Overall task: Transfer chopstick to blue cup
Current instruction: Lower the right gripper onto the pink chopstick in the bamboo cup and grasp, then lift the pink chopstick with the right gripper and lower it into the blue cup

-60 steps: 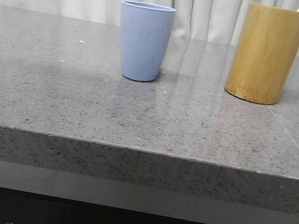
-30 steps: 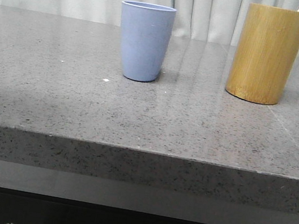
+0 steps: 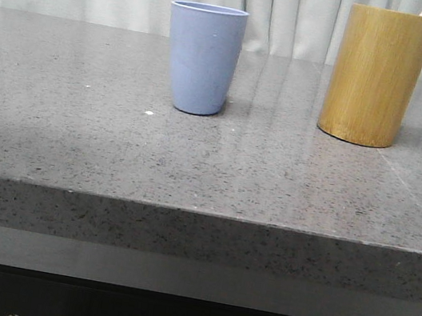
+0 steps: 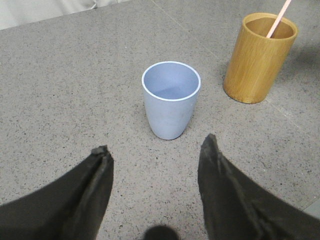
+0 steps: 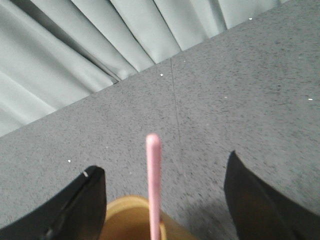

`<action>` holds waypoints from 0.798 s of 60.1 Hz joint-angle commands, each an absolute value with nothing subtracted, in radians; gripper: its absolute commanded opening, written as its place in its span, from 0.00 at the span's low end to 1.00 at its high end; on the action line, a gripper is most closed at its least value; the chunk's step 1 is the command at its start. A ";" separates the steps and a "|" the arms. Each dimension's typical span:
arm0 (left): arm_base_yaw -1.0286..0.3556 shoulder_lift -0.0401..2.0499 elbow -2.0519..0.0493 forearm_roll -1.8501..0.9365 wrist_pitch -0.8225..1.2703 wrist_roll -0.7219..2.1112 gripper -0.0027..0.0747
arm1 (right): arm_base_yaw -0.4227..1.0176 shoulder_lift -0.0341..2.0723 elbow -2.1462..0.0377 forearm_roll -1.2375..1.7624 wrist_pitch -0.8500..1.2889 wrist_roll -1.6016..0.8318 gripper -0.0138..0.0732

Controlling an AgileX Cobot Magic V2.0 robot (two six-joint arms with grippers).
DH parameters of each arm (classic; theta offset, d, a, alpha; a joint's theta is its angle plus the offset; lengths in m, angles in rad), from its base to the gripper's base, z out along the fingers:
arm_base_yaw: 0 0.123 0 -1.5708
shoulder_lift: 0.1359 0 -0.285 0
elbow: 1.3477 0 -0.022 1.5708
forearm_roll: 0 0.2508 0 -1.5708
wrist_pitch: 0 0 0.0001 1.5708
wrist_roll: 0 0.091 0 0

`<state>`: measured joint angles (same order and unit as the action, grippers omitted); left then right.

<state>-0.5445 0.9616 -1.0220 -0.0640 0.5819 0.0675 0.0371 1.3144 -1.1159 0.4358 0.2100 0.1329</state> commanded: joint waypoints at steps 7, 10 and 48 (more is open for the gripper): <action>-0.550 0.953 -1.047 -0.069 0.495 0.059 0.54 | 0.057 1.384 -1.218 0.453 0.093 0.127 0.75; -0.550 0.953 -1.047 -0.069 0.495 0.059 0.54 | 0.057 1.398 -1.226 0.453 0.094 0.127 0.75; -0.550 0.953 -1.047 -0.069 0.494 0.059 0.54 | 0.057 1.404 -1.229 0.451 0.118 0.126 0.12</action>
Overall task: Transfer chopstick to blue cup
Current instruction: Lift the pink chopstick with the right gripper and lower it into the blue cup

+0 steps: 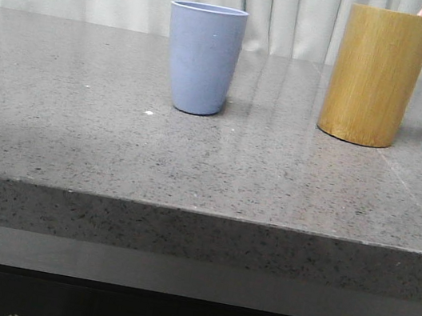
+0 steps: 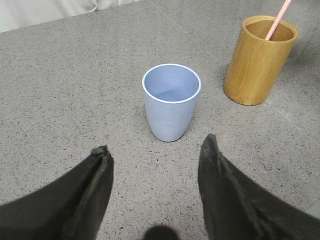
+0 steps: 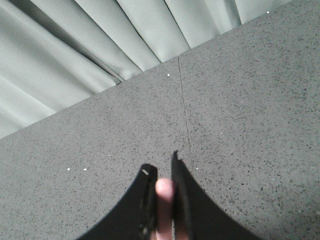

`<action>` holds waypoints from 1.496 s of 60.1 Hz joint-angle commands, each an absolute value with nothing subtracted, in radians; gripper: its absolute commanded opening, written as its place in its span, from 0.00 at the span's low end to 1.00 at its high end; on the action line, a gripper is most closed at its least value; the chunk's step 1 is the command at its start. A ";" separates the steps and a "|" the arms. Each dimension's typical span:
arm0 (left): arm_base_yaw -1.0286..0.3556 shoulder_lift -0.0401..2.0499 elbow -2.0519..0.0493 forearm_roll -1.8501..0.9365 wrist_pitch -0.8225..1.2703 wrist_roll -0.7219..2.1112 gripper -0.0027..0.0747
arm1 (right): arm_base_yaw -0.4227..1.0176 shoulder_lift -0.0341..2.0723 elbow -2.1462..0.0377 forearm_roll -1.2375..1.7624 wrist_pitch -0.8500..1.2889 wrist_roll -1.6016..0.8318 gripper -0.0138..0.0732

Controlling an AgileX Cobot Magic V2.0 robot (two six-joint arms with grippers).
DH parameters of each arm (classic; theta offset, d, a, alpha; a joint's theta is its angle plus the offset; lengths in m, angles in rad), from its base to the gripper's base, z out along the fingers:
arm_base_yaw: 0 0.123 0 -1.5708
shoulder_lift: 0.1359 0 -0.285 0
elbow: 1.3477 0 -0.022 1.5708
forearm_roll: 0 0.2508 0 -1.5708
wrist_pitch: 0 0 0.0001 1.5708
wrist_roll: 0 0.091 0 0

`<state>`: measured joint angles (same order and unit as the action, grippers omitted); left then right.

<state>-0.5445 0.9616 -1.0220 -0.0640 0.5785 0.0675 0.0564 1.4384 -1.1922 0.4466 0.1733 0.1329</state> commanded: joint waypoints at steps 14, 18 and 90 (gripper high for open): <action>-0.550 0.953 -1.047 -0.069 0.494 0.059 0.54 | 0.057 1.390 -1.258 0.391 0.125 0.126 0.09; -0.550 0.953 -1.047 -0.069 0.494 0.059 0.54 | 0.057 1.378 -1.292 0.360 0.139 0.126 0.09; -0.550 0.953 -1.047 -0.061 0.494 0.059 0.54 | 0.528 1.579 -1.682 0.201 0.214 -0.092 0.09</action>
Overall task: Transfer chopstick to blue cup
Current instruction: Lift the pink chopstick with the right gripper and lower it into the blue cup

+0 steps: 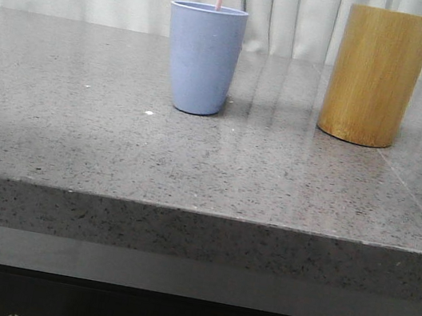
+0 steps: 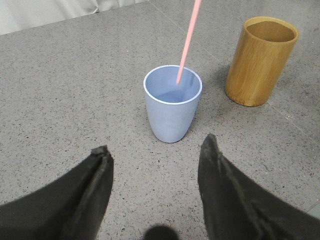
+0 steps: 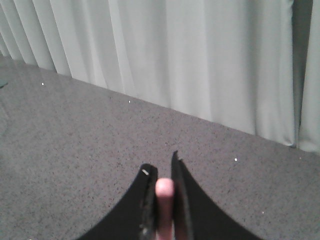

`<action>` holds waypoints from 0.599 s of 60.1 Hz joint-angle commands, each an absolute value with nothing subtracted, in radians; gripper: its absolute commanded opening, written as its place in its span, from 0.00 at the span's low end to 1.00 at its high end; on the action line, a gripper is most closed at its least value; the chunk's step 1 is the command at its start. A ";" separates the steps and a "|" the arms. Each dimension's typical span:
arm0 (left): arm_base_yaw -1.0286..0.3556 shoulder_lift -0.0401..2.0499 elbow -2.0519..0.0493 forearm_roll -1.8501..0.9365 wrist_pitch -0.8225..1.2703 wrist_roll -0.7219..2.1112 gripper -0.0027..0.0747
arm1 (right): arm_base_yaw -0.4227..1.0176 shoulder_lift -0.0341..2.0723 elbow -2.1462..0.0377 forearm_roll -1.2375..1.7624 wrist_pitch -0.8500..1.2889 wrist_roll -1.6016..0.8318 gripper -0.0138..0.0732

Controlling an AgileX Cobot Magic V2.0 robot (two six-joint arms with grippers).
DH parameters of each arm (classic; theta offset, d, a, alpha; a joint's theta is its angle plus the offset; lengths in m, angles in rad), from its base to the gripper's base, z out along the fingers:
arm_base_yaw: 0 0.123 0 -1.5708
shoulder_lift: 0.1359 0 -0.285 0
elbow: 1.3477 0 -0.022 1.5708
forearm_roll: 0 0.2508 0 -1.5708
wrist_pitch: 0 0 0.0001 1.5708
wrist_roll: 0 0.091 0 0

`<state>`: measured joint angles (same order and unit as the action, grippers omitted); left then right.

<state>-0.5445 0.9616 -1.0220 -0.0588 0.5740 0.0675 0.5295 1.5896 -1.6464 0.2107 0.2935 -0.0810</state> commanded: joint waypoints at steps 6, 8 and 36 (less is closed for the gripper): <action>-0.550 0.955 -1.047 -0.061 0.494 0.059 0.54 | 0.528 1.617 -1.682 0.201 0.220 -0.092 0.09; -0.550 0.957 -1.047 -0.061 0.494 0.059 0.54 | 0.528 1.627 -1.682 0.201 0.220 -0.092 0.09; -0.550 0.972 -1.047 -0.054 0.500 0.059 0.54 | 0.527 1.626 -1.682 0.171 0.244 -0.092 0.62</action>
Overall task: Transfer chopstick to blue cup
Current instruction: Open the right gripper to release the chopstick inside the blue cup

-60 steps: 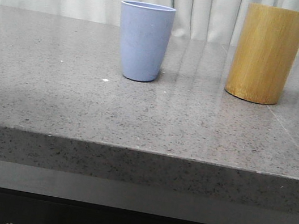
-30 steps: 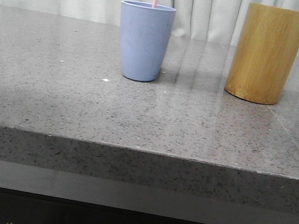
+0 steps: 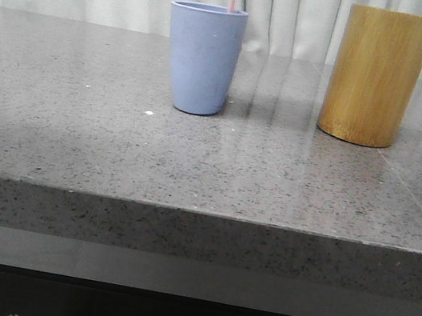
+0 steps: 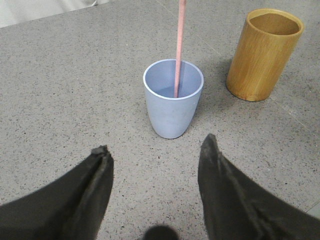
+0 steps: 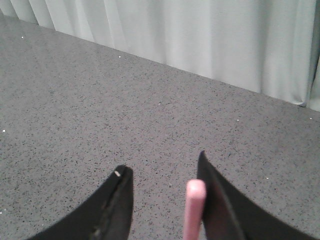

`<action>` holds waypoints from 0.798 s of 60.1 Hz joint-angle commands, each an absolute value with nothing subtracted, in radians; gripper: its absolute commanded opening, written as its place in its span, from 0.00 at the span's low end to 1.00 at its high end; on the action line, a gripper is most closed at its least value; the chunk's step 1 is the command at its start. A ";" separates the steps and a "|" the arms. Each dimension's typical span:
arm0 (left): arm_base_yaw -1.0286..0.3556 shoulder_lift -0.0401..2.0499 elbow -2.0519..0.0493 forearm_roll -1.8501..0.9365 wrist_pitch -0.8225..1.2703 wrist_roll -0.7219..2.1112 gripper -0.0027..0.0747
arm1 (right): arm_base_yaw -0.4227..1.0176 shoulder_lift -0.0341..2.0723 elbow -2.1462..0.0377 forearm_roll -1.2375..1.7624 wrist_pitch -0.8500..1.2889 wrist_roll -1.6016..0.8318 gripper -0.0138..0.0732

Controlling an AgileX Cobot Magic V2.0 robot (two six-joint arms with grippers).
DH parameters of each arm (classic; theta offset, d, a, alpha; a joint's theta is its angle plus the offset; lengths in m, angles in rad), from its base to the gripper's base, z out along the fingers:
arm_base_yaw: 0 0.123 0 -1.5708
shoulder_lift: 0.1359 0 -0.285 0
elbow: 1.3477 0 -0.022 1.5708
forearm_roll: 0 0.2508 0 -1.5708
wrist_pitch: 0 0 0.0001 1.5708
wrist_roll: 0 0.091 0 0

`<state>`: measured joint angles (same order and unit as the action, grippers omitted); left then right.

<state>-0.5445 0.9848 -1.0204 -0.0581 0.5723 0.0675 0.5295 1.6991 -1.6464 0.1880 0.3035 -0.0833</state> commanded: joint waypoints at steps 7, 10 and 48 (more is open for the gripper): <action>-0.550 0.969 -1.047 -0.019 0.540 0.059 0.54 | 0.526 1.578 -1.682 0.117 0.318 -0.092 0.62; -0.550 0.964 -1.047 0.000 0.552 0.059 0.54 | 0.526 1.545 -1.682 0.077 0.374 -0.092 0.62; -0.550 0.808 -1.026 0.037 0.614 0.000 0.54 | 0.455 1.009 -1.356 -0.109 0.855 0.096 0.62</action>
